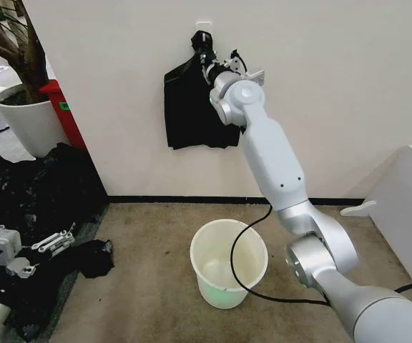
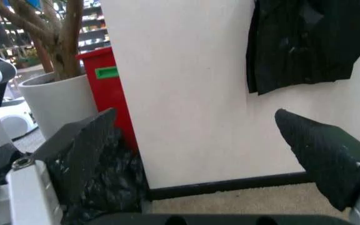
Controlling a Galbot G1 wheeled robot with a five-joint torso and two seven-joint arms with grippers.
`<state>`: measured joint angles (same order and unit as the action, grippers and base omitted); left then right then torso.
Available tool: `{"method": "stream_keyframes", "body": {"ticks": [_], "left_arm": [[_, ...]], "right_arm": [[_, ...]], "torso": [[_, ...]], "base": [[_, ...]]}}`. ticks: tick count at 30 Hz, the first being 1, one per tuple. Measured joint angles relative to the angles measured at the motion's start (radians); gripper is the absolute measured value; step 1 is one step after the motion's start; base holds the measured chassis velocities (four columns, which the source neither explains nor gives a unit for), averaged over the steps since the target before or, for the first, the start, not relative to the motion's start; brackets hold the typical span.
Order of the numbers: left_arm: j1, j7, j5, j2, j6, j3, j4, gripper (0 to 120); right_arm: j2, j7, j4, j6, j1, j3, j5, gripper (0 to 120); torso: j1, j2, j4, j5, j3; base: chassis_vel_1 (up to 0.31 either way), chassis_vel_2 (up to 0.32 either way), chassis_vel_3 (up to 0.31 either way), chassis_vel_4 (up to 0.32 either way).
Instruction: Place the garbage bag over the trash bin.
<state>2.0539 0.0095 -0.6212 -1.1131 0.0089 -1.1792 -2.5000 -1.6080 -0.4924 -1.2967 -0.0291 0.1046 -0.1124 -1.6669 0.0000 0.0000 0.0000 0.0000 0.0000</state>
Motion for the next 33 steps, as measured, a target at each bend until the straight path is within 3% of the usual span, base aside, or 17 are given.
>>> {"method": "stream_keyframes", "body": {"ticks": [18, 24, 33], "left_arm": [[-0.015, 0.009, -0.006, 0.003, -0.008, 0.006, 0.000, 100], [-0.020, 0.013, -0.006, 0.001, -0.008, 0.012, 0.000, 100], [-0.018, 0.016, -0.008, 0.010, -0.008, 0.010, 0.000, 100]], "right_arm": [[0.019, -0.064, -0.150, 0.042, 0.115, 0.063, -0.015, 0], [0.027, -0.058, -0.183, 0.032, 0.098, 0.038, 0.028, 0], [0.001, -0.017, -0.059, 0.018, 0.021, -0.020, 0.108, 32]], "torso": [[0.000, 0.000, 0.0000, 0.0001, 0.000], [0.000, 0.000, 0.0000, 0.0001, 0.000], [0.000, 0.000, 0.0002, 0.0000, 0.000]], "base": [[0.000, 0.000, 0.000, 0.000], [0.000, 0.000, 0.000, 0.000], [0.000, 0.000, 0.000, 0.000]]}}
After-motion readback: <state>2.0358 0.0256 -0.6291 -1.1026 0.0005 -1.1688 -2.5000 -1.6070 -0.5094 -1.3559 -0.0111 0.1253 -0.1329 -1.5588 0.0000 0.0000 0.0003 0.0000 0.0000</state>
